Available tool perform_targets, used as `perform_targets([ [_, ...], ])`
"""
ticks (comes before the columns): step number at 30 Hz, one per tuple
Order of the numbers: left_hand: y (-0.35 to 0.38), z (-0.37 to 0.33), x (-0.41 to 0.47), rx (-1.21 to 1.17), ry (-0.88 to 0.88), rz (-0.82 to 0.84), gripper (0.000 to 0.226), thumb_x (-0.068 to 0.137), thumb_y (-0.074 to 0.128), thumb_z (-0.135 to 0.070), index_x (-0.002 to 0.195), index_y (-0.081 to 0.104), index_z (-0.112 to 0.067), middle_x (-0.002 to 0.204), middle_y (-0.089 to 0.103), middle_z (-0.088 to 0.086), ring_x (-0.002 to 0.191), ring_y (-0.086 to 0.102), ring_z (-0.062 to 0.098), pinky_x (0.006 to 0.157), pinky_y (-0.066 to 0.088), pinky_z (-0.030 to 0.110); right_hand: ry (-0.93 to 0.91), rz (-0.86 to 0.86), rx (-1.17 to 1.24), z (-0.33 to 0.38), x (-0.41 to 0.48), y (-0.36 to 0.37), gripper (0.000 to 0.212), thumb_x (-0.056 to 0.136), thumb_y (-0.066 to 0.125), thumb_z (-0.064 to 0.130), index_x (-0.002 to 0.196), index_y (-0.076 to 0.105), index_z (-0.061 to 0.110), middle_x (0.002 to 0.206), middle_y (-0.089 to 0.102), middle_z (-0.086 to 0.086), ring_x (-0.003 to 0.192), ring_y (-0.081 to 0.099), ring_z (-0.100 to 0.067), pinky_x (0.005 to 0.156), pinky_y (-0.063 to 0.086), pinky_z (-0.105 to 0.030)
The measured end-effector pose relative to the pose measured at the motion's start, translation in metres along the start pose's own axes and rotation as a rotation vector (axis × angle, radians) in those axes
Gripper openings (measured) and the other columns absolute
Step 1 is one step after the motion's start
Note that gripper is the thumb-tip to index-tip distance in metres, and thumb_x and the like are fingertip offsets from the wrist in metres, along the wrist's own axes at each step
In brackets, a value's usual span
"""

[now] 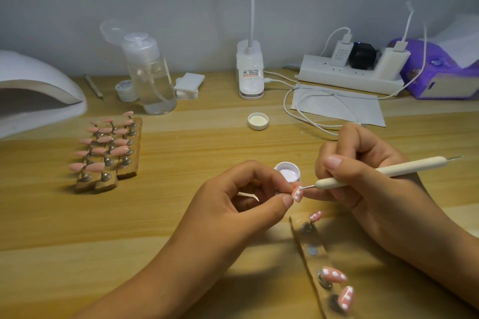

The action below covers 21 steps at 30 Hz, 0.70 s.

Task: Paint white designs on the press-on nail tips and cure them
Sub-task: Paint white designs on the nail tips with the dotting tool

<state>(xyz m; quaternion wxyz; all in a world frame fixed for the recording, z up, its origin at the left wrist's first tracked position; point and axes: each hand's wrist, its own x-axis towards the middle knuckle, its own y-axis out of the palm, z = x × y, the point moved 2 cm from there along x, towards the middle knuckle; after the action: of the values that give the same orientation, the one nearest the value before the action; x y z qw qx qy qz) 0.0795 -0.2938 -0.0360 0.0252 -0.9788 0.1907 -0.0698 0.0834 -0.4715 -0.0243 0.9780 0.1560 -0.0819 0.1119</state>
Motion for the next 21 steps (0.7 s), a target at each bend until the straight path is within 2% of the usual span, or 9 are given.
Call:
perform_targets([
  [21,0.0001,-0.0019,-0.0005,-0.007,-0.014,-0.002,0.004,0.073,0.073,-0.023,0.077,0.072,-0.026,0.084,0.065,0.013,0.068,0.052,0.007,0.060,0.041,0.012,-0.016,0.017,-0.067,-0.0006,-0.0004,-0.0017,0.019,0.072,0.065,0.018,0.060,0.051,0.021,0.060,0.051,0.003,0.053,0.046,-0.007,0.058,0.054,-0.025],
])
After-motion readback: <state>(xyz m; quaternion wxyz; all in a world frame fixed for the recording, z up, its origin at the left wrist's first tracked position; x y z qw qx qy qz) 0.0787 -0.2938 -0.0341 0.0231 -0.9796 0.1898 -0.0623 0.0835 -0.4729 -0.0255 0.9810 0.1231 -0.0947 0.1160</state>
